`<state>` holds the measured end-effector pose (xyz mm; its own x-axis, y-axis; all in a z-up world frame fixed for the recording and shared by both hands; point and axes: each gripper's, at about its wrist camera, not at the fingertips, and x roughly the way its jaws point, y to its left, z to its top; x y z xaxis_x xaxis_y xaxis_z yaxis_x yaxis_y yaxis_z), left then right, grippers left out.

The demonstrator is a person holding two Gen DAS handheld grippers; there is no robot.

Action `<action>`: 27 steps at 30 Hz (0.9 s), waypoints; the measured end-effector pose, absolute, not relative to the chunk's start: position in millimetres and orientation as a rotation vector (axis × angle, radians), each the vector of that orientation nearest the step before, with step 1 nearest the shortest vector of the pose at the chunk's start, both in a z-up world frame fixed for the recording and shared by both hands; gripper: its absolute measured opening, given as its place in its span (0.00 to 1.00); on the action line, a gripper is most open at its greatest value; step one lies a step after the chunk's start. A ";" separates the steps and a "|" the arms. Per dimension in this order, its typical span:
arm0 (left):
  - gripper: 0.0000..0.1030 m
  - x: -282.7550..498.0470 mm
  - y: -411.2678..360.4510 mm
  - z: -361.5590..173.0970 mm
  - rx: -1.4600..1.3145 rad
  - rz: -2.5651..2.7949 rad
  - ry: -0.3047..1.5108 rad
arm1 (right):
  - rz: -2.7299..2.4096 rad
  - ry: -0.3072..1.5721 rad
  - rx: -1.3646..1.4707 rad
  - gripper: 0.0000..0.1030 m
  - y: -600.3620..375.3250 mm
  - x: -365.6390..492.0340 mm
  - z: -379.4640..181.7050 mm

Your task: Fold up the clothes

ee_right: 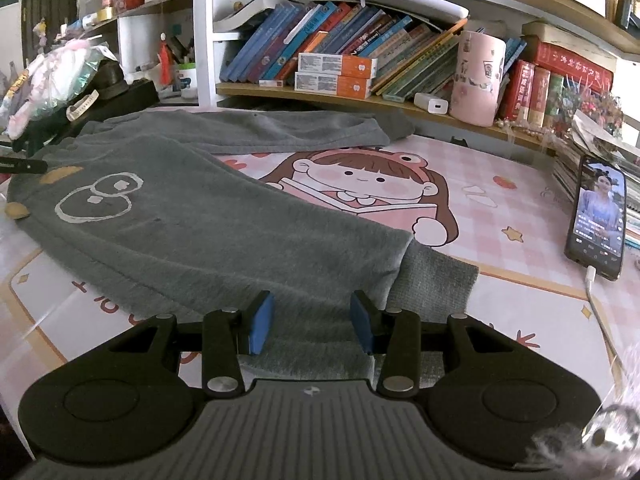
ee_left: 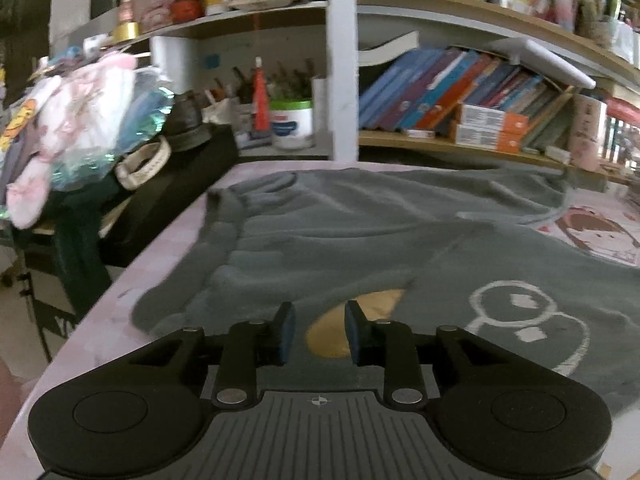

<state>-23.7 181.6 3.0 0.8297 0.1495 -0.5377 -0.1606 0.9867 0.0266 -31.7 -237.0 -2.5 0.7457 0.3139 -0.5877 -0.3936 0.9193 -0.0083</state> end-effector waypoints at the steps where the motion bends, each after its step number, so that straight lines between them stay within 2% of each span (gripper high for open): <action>1: 0.32 -23.4 178.5 2.7 -0.021 0.155 0.569 | 0.390 0.617 -0.133 0.40 -237.2 -31.9 -2.6; 6: 0.37 -20.7 158.0 0.9 -0.013 0.083 0.573 | 0.400 0.616 -0.121 0.42 -236.2 -31.4 -2.9; 10: 0.54 -18.7 142.8 3.8 0.027 0.051 0.553 | 0.410 0.612 -0.118 0.43 -235.5 -32.1 -2.7; 15: 0.62 -17.8 135.5 6.7 0.045 0.036 0.534 | 0.409 0.605 -0.103 0.45 -238.1 -32.6 -2.1; 20: 0.79 -17.1 128.6 5.6 0.068 0.022 0.533 | 0.420 0.592 -0.099 0.56 -238.4 -31.6 0.1; 27: 0.84 -6.5 124.0 10.9 0.145 -0.023 0.521 | 0.459 0.584 -0.126 0.60 -238.7 -13.6 11.0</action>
<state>-6.5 124.0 10.9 0.8672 0.0148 -0.4977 0.0587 0.9895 0.1318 -13.6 -238.7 11.0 0.7368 0.3819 -0.5579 -0.4523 0.8918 0.0131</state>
